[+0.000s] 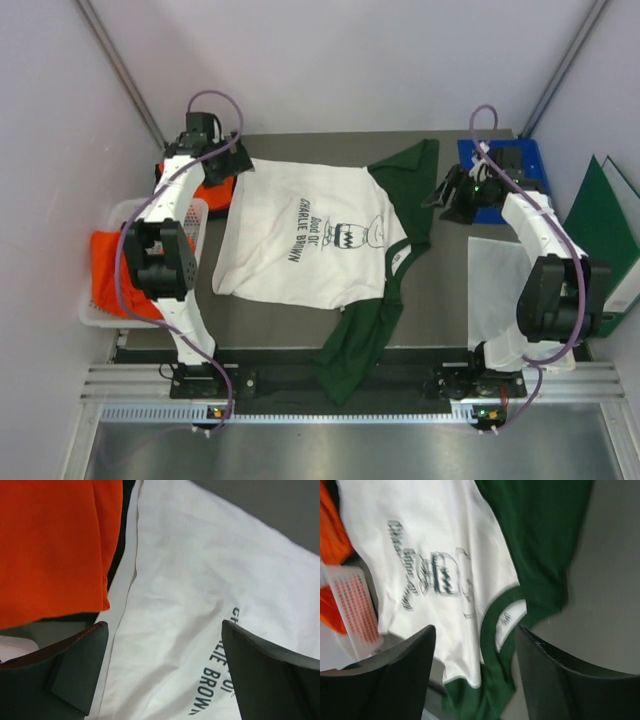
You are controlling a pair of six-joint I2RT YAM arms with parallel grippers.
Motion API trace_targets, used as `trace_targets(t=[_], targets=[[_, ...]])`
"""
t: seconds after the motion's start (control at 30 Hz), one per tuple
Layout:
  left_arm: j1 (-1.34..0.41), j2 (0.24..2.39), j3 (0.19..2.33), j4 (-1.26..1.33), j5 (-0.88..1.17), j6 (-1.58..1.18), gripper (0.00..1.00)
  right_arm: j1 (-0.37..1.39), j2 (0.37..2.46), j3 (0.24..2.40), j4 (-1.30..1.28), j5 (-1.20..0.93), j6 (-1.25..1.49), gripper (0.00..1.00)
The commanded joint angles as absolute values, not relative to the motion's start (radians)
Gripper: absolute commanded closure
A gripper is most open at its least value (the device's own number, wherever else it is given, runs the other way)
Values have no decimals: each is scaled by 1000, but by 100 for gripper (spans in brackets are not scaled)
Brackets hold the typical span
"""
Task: Fold and stack the t-shirts
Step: Flatten out the tshirt
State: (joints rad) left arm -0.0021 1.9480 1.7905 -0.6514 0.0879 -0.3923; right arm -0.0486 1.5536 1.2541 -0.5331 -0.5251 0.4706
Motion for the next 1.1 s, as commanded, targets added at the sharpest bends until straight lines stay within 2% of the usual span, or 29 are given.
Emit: trace_targets(t=[0.0, 0.1, 0.27, 0.67, 0.87, 1.07], targets=[[-51, 1891, 1609, -657, 94, -396, 1, -51, 1586, 1198, -814, -595, 410, 43], [-87, 1894, 1540, -681, 94, -394, 1, -40, 1617, 1167, -893, -635, 357, 48], [-162, 1962, 1539, -804, 92, -390, 1, -8, 1638, 1121, -945, -637, 316, 48], [-244, 1977, 1442, -825, 41, -431, 1, 205, 1798, 1118, -1006, -666, 210, 49], [-245, 1971, 1414, -824, 32, -443, 1, 271, 1861, 1108, -982, -637, 189, 53], [-247, 1945, 1393, -822, 15, -445, 1, 327, 1916, 1098, -930, -584, 199, 63]])
